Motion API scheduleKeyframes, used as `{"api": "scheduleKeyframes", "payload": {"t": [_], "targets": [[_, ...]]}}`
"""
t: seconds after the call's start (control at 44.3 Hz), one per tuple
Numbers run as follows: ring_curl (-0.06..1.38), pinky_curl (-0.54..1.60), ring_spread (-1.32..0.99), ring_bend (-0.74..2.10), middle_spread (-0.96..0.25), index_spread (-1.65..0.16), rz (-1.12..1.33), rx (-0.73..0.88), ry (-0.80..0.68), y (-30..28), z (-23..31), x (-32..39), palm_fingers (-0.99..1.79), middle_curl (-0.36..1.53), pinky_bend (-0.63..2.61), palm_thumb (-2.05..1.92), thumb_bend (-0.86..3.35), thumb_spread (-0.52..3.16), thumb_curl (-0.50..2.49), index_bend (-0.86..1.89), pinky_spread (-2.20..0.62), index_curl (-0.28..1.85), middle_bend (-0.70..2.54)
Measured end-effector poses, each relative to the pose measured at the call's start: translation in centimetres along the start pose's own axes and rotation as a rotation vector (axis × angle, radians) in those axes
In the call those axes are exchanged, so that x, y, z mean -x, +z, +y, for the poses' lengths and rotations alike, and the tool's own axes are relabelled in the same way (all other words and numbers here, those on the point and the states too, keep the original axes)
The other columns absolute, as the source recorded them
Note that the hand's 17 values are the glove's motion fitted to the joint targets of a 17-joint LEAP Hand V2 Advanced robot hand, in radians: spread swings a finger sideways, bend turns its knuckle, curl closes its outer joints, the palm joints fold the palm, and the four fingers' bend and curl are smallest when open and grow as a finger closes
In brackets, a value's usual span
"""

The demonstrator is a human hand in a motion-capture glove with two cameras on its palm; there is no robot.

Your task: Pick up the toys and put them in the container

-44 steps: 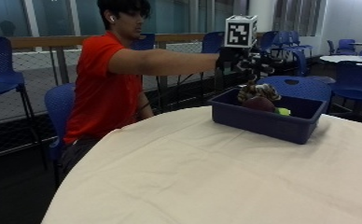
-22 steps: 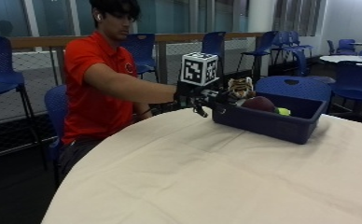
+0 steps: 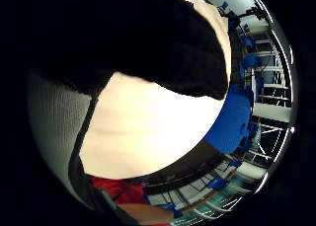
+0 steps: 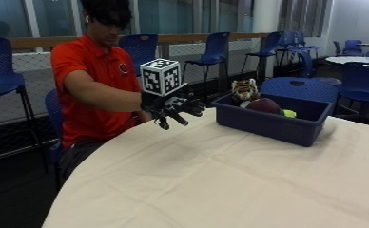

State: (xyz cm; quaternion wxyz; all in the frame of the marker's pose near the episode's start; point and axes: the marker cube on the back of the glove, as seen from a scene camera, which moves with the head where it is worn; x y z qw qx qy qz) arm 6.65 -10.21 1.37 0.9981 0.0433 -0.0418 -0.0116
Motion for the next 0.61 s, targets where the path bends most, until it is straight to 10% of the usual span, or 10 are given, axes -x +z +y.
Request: {"api": "scheduleKeyframes", "payload": {"t": [0.61], "targets": [[0.29, 0.30, 0.05, 0.20, -0.07, -0.37, 0.004, 0.006, 0.058, -2.0, 4.3, -5.6, -0.13, 0.22, 1.05, -0.02, -0.03, 1.22, 0.27, 0.15, 0.12, 0.26, 0.14]]}}
